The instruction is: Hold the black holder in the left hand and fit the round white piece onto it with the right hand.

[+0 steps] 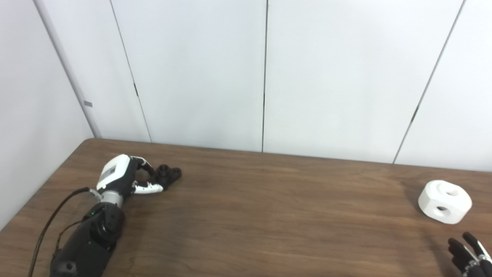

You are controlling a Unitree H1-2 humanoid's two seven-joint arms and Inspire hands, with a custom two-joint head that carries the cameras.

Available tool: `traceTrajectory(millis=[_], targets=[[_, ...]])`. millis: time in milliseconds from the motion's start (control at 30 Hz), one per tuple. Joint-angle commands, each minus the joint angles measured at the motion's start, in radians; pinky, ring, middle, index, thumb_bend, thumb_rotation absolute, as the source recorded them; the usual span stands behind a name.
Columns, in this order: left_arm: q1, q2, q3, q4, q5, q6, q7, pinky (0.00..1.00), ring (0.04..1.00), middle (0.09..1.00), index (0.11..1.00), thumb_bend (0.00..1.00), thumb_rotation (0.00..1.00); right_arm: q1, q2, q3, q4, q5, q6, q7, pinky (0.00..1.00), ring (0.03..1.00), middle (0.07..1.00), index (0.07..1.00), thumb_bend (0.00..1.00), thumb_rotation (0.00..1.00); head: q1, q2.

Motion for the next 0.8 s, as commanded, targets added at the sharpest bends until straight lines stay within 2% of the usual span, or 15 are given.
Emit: traceTrajectory(millis=[0,200,333,500,633,767], targets=[[0.016,0.008,-0.018,-0.076,0.003,-0.011,-0.029,0.78,0.852,0.737,0.484,0.52,0.05,0.015,0.028,0.016,0.022,0.006,-0.035,-0.004,0.96,0.910,0.873,0.920,0.63,0.79,-0.002,0.003],[0.105,-0.022,-0.032,-0.266,-0.008,0.003,-0.082,0.73,0.810,0.721,0.484,0.52,0.05,0.017,0.030,0.019,0.023,0.015,-0.049,0.003,0.95,0.876,0.853,0.907,0.61,0.76,-0.003,0.012],[0.150,-0.048,-0.043,-0.371,0.008,0.017,-0.111,0.74,0.803,0.727,0.485,0.52,0.05,0.016,0.036,0.019,0.017,0.016,-0.045,-0.003,0.94,0.861,0.839,0.905,0.60,0.74,-0.006,0.017],[0.184,-0.094,-0.061,-0.451,0.014,0.033,-0.146,0.78,0.809,0.730,0.485,0.52,0.05,0.014,0.043,0.025,0.008,0.000,-0.033,-0.011,0.97,0.870,0.820,0.893,0.58,0.73,-0.024,0.028],[0.212,-0.119,-0.087,-0.505,0.030,0.031,-0.177,0.81,0.818,0.749,0.485,0.52,0.05,0.013,0.049,0.033,0.000,-0.023,-0.036,-0.018,0.95,0.865,0.819,0.894,0.57,0.74,-0.046,0.037],[0.252,-0.149,-0.109,-0.556,0.030,0.036,-0.198,0.75,0.822,0.744,0.485,0.52,0.05,0.016,0.055,0.044,-0.021,-0.035,-0.019,-0.023,0.95,0.865,0.821,0.888,0.58,0.73,-0.082,0.056]])
